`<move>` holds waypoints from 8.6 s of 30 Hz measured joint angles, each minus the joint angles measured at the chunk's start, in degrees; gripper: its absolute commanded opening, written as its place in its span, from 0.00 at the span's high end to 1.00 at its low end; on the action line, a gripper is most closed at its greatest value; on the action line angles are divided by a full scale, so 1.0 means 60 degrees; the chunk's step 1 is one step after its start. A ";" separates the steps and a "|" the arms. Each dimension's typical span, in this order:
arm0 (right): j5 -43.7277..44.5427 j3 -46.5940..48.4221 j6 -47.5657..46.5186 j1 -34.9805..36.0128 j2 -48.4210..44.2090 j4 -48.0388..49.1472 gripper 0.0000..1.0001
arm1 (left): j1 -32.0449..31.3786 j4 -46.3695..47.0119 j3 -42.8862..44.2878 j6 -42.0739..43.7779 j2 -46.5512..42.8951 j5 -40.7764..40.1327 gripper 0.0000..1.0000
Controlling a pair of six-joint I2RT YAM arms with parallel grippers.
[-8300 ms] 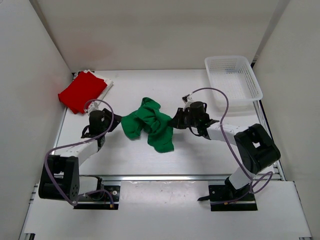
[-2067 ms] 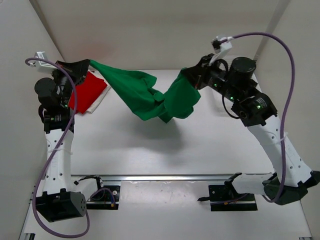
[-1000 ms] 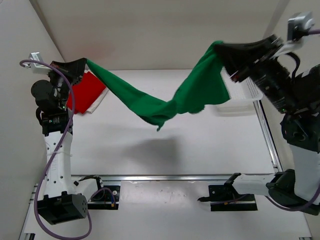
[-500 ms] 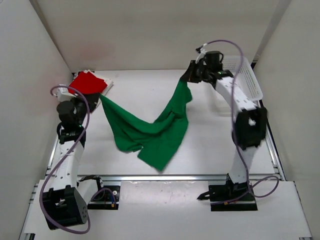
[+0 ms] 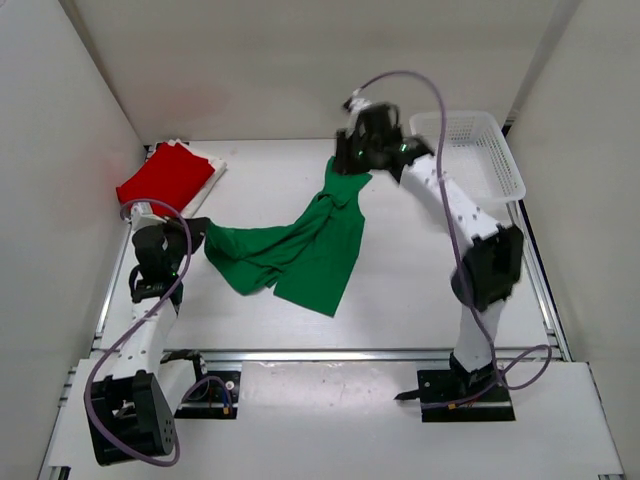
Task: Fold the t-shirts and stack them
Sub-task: Flatten out the tshirt, then fold the flattened tshirt in 1/3 of the way
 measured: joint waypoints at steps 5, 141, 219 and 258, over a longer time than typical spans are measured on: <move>0.0495 -0.6867 -0.0011 0.3268 -0.4058 0.2328 0.80 | -0.0277 0.0051 -0.0492 0.0164 -0.0550 -0.0124 1.00; -0.1847 0.2575 0.1096 -0.3158 -0.3082 0.3406 1.00 | 0.1537 -0.1293 1.1544 -0.1606 0.5533 0.2255 1.00; -0.0393 -0.6696 0.1836 -0.2586 -0.1687 0.5169 0.65 | 0.0856 -0.0663 0.3293 -0.0361 0.6506 -0.0066 0.67; -0.0018 -1.5671 0.4135 -0.3770 -0.5621 0.9723 1.00 | 0.0390 0.1155 0.0058 -0.0889 0.5734 -0.0033 1.00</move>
